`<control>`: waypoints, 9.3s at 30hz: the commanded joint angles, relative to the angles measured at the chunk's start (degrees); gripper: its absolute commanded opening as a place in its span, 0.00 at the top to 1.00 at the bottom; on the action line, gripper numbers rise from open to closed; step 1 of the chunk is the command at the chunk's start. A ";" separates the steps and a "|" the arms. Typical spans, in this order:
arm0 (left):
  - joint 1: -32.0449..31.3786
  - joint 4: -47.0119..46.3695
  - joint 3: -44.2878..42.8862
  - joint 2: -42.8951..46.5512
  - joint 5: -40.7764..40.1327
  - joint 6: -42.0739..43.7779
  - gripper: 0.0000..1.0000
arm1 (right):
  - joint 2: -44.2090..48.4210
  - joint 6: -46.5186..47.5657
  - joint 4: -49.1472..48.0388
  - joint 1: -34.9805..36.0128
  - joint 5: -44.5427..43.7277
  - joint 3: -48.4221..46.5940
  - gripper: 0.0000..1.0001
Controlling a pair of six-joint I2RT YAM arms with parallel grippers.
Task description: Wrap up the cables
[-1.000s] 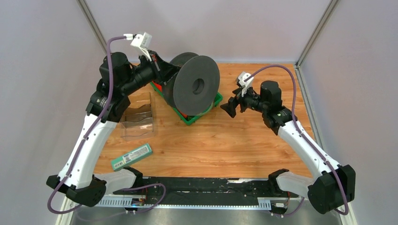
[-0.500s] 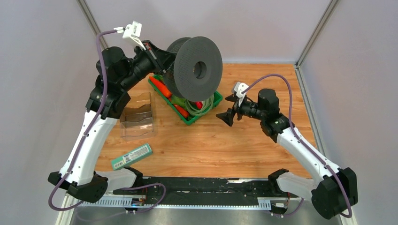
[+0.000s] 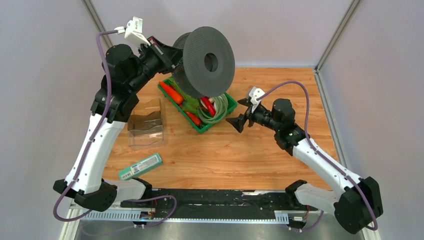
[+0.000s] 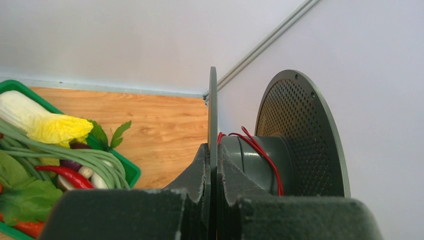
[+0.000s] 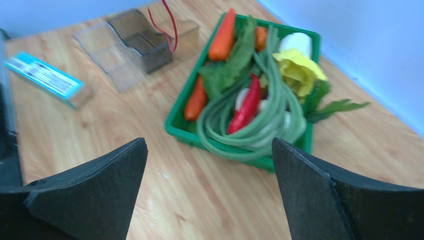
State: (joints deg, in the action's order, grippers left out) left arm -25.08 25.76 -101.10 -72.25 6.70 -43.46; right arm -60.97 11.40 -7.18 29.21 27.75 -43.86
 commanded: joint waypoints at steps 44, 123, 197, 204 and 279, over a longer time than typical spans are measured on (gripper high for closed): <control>-0.06 -14.07 -0.42 0.88 -14.87 -22.63 1.00 | -27.97 -61.05 -5.31 8.23 -33.02 -26.19 0.30; 10.67 6.50 1.17 -17.13 -19.80 6.54 1.00 | 8.41 15.23 27.05 31.87 -3.76 -8.97 1.00; 13.39 -51.60 27.63 2.20 33.75 -23.58 1.00 | -19.63 24.82 14.04 -11.90 3.27 -40.09 1.00; 15.06 -31.77 19.99 2.38 15.04 -25.44 1.00 | -13.92 15.86 11.84 -9.97 3.10 -31.65 1.00; -29.67 -51.25 -4.88 -67.57 9.91 -32.21 1.00 | 26.59 65.06 11.65 -26.12 -31.19 31.90 1.00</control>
State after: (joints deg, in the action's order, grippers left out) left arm -50.81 -20.95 -100.07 -135.79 10.79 -75.88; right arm -39.00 71.64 5.72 8.34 -7.35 -13.32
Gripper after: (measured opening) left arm 0.026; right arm 0.007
